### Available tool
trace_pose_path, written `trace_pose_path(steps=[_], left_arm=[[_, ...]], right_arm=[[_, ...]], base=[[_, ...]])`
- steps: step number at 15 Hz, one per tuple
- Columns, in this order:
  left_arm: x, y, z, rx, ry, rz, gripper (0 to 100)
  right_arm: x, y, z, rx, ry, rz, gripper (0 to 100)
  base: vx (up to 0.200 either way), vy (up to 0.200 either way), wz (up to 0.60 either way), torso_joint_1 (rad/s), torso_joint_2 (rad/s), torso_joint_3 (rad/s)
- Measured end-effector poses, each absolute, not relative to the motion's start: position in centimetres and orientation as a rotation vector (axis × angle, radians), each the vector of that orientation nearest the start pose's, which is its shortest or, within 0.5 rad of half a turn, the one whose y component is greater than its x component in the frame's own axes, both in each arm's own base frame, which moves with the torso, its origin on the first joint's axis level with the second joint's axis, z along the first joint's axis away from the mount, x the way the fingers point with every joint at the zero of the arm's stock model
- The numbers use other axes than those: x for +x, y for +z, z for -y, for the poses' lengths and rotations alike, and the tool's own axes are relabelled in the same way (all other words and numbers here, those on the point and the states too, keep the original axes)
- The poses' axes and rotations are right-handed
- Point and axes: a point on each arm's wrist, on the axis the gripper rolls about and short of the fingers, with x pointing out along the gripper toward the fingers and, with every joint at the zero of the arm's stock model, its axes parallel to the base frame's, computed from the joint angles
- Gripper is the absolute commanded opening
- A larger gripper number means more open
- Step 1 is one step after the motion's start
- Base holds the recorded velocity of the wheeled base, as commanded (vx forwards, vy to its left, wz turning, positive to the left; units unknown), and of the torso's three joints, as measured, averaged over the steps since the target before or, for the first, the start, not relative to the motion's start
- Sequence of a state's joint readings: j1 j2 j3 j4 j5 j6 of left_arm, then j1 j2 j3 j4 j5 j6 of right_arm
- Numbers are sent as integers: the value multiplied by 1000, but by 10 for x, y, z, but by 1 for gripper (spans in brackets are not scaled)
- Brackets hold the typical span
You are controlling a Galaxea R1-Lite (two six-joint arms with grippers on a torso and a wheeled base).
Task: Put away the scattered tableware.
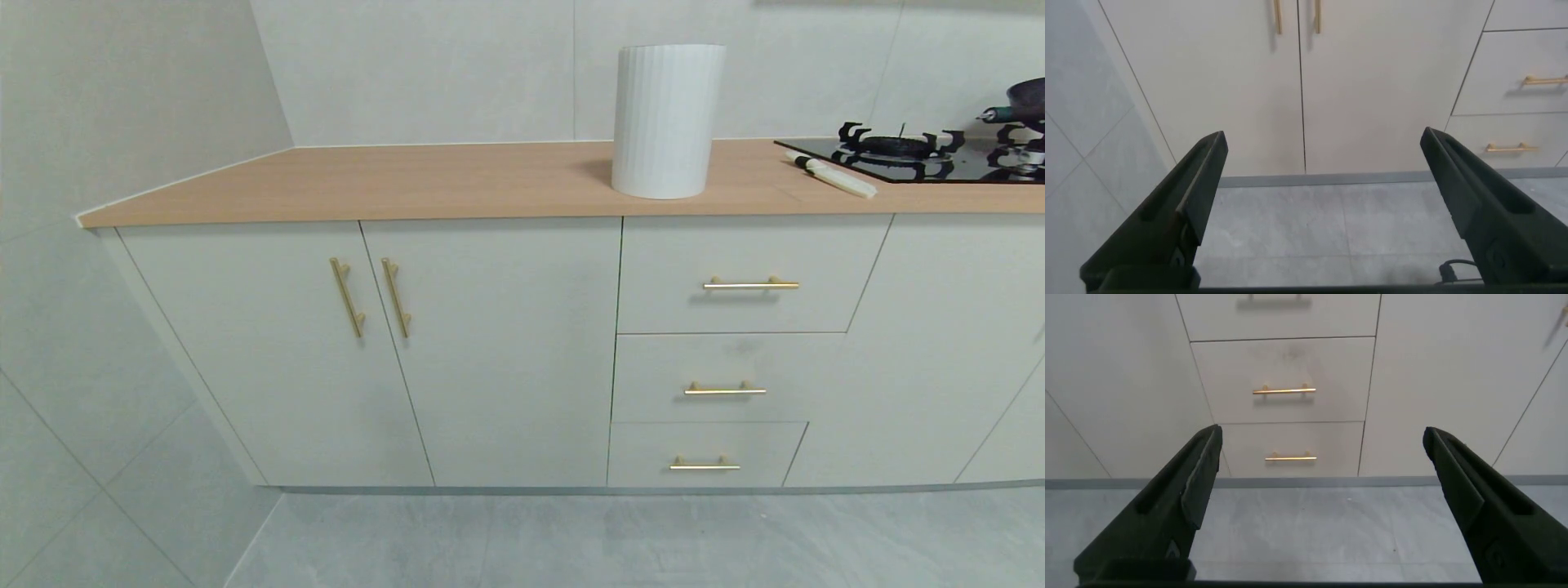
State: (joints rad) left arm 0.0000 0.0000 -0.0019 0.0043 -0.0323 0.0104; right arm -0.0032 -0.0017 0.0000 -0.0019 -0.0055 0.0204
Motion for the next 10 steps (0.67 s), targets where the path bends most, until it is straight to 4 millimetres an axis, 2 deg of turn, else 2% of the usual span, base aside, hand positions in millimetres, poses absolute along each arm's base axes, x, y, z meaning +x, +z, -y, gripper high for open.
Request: trace_pose_path(steps=[4, 10], left_arm=[[-23, 76, 1, 10, -32, -2, 100], [-23, 76, 1, 9, -32, -2, 100]], right_arm=[[-23, 76, 0, 17, -5, 3, 100], [-23, 75, 0, 17, -5, 1, 100]], base=[[0, 0, 0, 0, 0, 0], [200, 0, 0, 1, 2, 3]])
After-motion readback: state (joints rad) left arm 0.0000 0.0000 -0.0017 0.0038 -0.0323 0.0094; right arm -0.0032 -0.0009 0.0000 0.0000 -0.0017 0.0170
